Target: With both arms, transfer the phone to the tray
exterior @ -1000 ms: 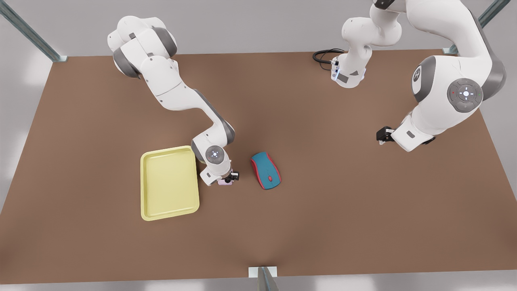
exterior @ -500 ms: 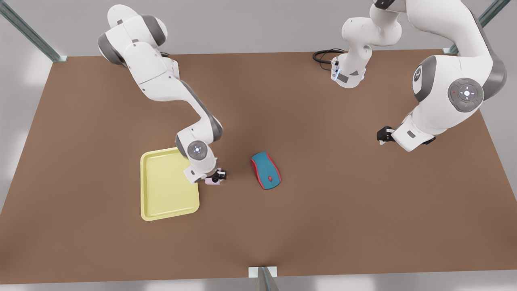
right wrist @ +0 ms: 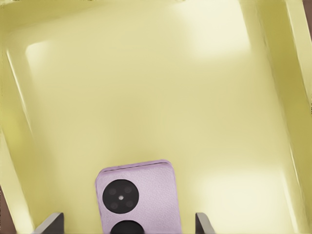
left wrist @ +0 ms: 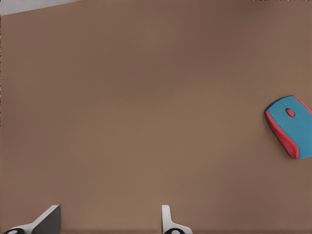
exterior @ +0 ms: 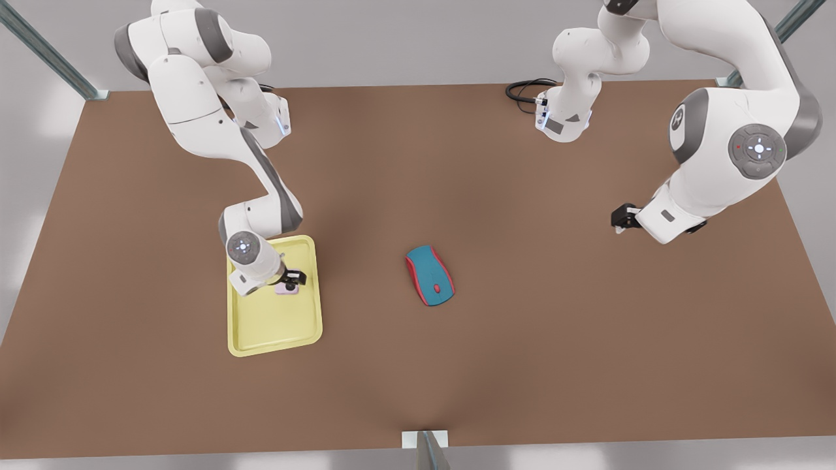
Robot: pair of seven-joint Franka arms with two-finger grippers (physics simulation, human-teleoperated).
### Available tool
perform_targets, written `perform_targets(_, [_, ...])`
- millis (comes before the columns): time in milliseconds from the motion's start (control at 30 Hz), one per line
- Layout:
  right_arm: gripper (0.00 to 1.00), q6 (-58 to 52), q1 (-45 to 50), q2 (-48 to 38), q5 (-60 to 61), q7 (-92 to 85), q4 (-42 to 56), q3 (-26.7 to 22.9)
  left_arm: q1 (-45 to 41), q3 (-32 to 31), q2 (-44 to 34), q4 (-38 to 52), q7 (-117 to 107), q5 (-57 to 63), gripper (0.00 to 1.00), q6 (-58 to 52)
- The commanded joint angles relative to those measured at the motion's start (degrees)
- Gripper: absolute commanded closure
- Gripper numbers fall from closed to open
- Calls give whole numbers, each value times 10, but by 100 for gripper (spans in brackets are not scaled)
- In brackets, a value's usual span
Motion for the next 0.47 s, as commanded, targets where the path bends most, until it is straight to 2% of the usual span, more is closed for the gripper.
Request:
perform_targets(0, [0,-18,-1,-18,1,-147,6,0,1,3,-2,3,5,-3,0,-1])
perform_targets(67, [0,-220,-4,-67,2,-146,127,-3,1,3,-2,3,5,-3,0,-1])
perform_targets(133, [0,-249,-51,-152,7,-147,145,-3,1,3,-3,3,5,-3,0,-1])
perform_targets(167, [0,-397,-73,-161,7,-161,231,-3,1,3,-3,3,5,-3,0,-1])
perform_targets(200, [0,-495,-97,-161,9,-226,302,-5,1,3,-3,3,5,-2,0,-2])
perform_targets(233, [0,-539,-127,-163,11,-231,336,-3,1,3,-3,3,5,-2,0,-2])
perform_targets(300, [0,-571,-120,-192,13,-259,347,-40,1,3,-3,4,5,-1,0,-2])
perform_targets(433, [0,-565,-122,-197,21,-270,346,-43,1,3,-3,4,6,1,0,-2])
